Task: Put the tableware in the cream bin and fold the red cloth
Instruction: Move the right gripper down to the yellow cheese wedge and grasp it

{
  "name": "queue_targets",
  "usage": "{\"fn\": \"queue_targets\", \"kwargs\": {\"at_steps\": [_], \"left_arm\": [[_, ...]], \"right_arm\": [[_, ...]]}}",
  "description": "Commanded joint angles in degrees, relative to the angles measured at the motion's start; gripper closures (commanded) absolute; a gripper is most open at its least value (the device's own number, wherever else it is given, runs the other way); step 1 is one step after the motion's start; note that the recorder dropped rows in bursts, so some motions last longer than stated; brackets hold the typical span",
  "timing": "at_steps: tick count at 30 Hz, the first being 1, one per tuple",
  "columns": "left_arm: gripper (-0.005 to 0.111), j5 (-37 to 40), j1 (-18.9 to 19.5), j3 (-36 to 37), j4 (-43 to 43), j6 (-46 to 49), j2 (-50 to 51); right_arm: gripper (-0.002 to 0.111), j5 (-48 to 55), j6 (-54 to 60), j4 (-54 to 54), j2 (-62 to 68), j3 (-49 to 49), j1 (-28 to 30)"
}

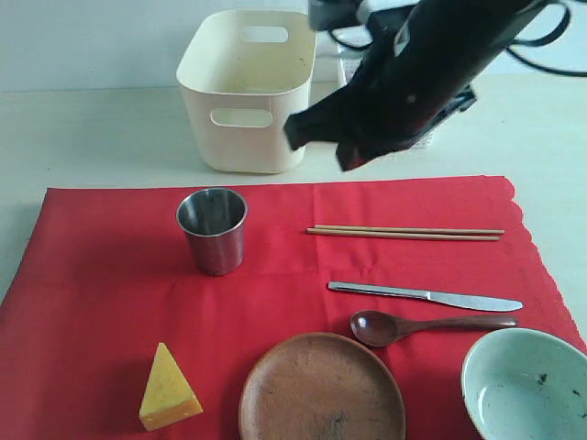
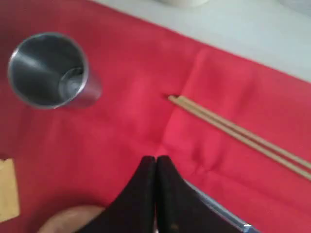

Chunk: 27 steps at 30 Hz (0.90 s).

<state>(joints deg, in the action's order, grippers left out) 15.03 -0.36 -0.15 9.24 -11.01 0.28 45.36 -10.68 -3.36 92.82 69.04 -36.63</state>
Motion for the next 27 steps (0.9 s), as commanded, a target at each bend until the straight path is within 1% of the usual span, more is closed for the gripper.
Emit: {"fn": "queue_targets", "kwargs": {"at_steps": [1, 7, 8, 9, 10, 11, 12, 13, 14, 15, 16, 18, 20, 22, 27], "left_arm": [[0.104, -0.4, -0.4, 0.2, 0.4, 0.1, -0.3], [0.104, -0.4, -0.4, 0.2, 0.4, 0.1, -0.3], [0.104, -0.4, -0.4, 0.2, 0.4, 0.1, -0.3], [0.104, -0.4, -0.4, 0.2, 0.4, 0.1, -0.3], [0.104, -0.4, -0.4, 0.2, 0.4, 0.1, -0.3], [0.104, -0.4, -0.4, 0.2, 0.4, 0.1, -0.3], [0.104, -0.4, -0.4, 0.2, 0.4, 0.1, -0.3], [0.104, -0.4, -0.4, 0.2, 0.4, 0.1, -0.3], [0.104, -0.4, -0.4, 0.2, 0.4, 0.1, -0.3], [0.104, -0.4, -0.4, 0.2, 0.4, 0.1, -0.3], [0.104, -0.4, -0.4, 0.2, 0.4, 0.1, -0.3], [0.104, -0.4, -0.4, 0.2, 0.4, 0.1, -0.3], [0.104, -0.4, -0.4, 0.2, 0.4, 0.1, -0.3], [0.104, -0.4, -0.4, 0.2, 0.4, 0.1, -0.3], [0.104, -0.4, -0.4, 0.2, 0.4, 0.1, -0.3]], "right_arm": [[0.108, -3.1, 0.1, -1.2, -0.5, -2.3, -7.6], [0.108, -5.1, 0.1, -1.4, -0.2, -3.6, -15.6], [0.107, -5.1, -0.8, -1.5, 0.4, -3.6, -17.8], [0.105, -5.2, -1.8, -1.4, 1.0, -3.6, -18.7], [0.098, -5.4, -4.8, -1.4, 2.3, -3.5, -20.8], [0.094, -5.7, -5.6, -1.4, 3.0, -3.5, -21.8], [0.085, -6.4, -6.0, -1.4, 4.8, -3.5, -23.8], [0.081, -6.9, -6.0, -1.4, 5.5, -3.5, -24.6], [0.071, -8.1, -6.0, -1.4, 7.5, -3.5, -26.5], [0.067, -8.7, -6.0, -1.4, 8.4, -3.5, -27.2], [0.057, -10.1, -5.8, -0.9, 10.1, -3.4, -28.8], [0.043, -10.6, -5.8, -0.5, 12.5, -2.2, -30.0], [0.032, -10.6, -5.8, -0.8, 15.1, 0.2, -30.0], [0.029, -9.7, -3.8, -0.8, 17.8, 3.0, -30.0], [0.029, -5.6, -1.7, -0.1, 22.6, 7.4, -30.0]]}}
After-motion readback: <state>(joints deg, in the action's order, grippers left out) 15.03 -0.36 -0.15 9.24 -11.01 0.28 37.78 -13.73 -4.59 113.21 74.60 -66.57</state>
